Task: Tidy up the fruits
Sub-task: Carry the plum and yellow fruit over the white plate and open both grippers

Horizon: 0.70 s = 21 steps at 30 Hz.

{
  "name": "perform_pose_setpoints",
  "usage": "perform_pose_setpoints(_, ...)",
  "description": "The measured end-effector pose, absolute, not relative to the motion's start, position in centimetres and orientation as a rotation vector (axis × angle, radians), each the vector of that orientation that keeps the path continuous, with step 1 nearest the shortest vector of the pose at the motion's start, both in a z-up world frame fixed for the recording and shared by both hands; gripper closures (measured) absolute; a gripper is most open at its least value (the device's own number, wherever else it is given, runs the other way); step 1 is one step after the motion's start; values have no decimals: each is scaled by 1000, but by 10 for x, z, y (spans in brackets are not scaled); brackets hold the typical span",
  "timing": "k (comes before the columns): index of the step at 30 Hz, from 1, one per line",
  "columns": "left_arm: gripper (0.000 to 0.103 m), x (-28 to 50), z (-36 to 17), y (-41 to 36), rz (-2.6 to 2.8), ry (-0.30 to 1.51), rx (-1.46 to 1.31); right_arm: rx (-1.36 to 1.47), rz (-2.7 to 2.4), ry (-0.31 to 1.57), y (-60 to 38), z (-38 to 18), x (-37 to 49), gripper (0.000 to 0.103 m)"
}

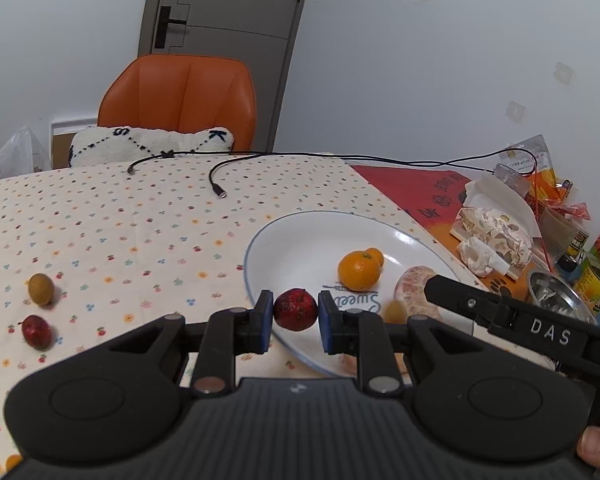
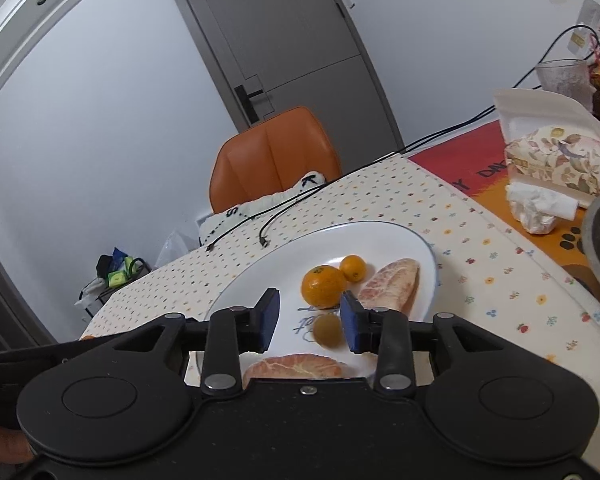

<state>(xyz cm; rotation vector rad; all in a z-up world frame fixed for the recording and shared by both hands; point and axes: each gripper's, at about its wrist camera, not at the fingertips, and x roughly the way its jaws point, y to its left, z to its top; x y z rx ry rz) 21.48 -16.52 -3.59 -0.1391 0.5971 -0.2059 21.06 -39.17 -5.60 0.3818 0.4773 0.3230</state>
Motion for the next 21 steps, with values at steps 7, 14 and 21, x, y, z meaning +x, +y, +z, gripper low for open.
perform_pose_setpoints(7, 75, 219, -34, -177, -238, 593, -124, 401, 296, 490, -403, -62, 206, 66)
perform_pose_setpoints(14, 57, 213, -33, -170, -226, 581, -133, 397, 309, 501, -394, -65, 202, 58)
perform_pose_setpoints(21, 43, 208, -32, -152, -169, 591, -137, 403, 318, 500, -387, -66, 200, 50)
